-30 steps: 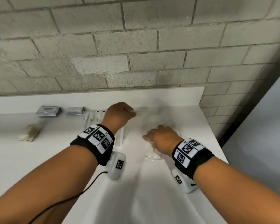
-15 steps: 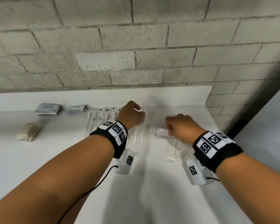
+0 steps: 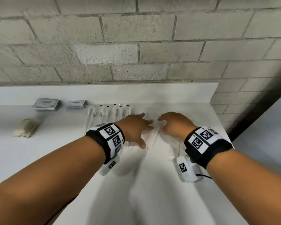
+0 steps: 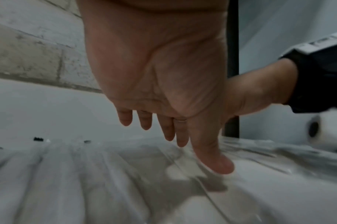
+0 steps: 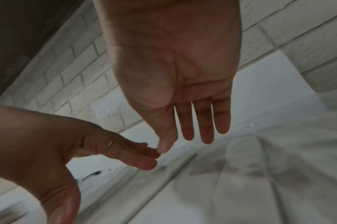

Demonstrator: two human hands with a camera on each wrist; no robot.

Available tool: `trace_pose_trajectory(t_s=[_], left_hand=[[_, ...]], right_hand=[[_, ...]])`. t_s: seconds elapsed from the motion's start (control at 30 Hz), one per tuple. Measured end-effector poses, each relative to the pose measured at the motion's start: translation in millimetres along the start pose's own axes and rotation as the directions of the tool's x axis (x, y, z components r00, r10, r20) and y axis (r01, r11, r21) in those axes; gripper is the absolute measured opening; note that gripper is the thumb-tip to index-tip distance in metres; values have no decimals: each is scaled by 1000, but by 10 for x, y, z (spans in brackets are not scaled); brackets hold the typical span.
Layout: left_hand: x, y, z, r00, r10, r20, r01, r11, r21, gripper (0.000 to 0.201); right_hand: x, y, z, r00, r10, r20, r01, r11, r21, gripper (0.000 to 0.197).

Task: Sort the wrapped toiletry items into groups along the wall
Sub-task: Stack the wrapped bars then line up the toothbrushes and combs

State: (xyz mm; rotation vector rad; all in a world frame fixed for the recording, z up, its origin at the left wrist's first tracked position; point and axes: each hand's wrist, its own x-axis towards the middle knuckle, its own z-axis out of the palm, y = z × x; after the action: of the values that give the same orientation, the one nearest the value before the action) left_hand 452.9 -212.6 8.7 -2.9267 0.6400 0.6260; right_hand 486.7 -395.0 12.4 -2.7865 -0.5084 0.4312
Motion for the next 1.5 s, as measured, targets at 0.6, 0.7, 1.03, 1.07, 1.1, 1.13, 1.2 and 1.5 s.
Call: trace_pose_trajectory(t_s=[0.6, 0.7, 1.03, 1.07, 1.1, 1.13, 1.2, 1.5], left_hand=[[127, -28, 58, 975, -219, 30, 221, 972, -77, 101], [128, -36, 65, 974, -225, 17, 226, 971, -74, 103], [128, 16, 50, 972, -231, -33, 221, 957, -187, 89], [125, 23, 41, 972, -231, -35, 221, 958, -181, 88], [125, 27, 36, 973, -227, -41, 217, 960, -178, 87], [121, 32, 26, 974, -220, -46, 209, 962, -175, 85], [116, 36, 14, 977, -207, -51, 195, 966, -172, 86], [111, -22, 15, 978, -204, -46, 192, 963, -191, 94]], right_hand=[[181, -35, 90, 995, 44, 94, -26, 983, -183, 59], [181, -37, 94, 993, -13, 120, 34, 984, -174, 61], [120, -130, 124, 970, -140, 199, 179, 964, -194, 72], [114, -135, 120, 971, -142, 194, 182, 962, -202, 71], [102, -146, 117, 972, -146, 182, 182, 962, -202, 71], [90, -163, 115, 975, -144, 168, 177, 964, -197, 71], [72, -196, 118, 980, -140, 143, 166, 968, -189, 72], [69, -15, 4, 983, -149, 112, 146, 989, 35, 60]])
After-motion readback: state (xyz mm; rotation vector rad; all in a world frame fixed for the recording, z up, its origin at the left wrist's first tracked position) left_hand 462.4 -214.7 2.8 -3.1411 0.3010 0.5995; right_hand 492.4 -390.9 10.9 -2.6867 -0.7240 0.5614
